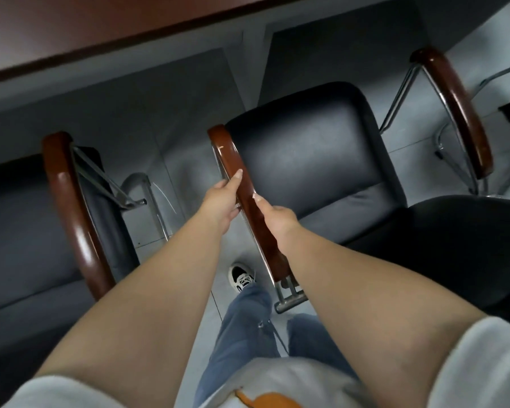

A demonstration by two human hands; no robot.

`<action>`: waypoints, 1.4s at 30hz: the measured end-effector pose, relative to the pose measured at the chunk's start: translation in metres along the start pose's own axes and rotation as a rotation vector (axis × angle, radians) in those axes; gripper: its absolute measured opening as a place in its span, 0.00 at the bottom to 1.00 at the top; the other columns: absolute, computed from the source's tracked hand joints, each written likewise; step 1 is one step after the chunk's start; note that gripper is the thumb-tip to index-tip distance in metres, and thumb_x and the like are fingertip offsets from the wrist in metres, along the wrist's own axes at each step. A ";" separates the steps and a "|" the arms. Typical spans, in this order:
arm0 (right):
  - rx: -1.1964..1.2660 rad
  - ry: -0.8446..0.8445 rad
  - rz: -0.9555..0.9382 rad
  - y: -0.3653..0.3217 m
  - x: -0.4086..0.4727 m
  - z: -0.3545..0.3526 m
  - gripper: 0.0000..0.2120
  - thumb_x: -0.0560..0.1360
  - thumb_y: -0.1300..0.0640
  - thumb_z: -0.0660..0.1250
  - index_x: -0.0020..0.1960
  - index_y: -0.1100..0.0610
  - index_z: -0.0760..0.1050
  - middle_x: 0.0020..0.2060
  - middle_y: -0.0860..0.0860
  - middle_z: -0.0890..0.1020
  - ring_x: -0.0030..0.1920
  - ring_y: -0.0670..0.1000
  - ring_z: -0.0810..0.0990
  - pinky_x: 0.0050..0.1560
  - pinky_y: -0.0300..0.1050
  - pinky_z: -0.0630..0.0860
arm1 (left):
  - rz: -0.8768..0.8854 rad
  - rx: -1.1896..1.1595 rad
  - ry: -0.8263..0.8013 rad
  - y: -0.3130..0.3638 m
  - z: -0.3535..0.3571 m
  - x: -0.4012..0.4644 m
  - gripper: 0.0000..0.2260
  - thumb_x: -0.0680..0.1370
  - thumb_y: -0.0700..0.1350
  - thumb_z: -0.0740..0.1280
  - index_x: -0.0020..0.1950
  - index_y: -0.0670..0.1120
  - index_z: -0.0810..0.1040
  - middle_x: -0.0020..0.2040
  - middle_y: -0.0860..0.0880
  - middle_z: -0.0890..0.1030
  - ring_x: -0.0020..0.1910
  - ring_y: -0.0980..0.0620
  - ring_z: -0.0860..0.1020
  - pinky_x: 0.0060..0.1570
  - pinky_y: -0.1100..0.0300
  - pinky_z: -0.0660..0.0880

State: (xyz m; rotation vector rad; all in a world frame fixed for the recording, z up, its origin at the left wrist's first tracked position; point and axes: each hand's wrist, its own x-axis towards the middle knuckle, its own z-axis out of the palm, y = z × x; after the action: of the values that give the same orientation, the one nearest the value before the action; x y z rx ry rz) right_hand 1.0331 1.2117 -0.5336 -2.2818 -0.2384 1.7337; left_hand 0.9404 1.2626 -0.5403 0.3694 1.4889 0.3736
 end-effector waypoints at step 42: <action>-0.014 0.028 0.064 -0.036 0.021 0.036 0.49 0.50 0.26 0.69 0.60 0.59 0.75 0.58 0.55 0.79 0.58 0.56 0.77 0.64 0.54 0.71 | -0.040 -0.010 -0.145 -0.083 -0.029 -0.003 0.15 0.71 0.53 0.72 0.54 0.50 0.78 0.54 0.43 0.81 0.54 0.44 0.80 0.58 0.46 0.75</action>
State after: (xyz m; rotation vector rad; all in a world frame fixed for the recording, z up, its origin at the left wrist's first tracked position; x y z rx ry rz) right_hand 1.0053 1.2562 -0.5505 -2.3458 -0.1746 1.7343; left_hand 0.9124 1.1881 -0.5766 0.3510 1.3501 0.3155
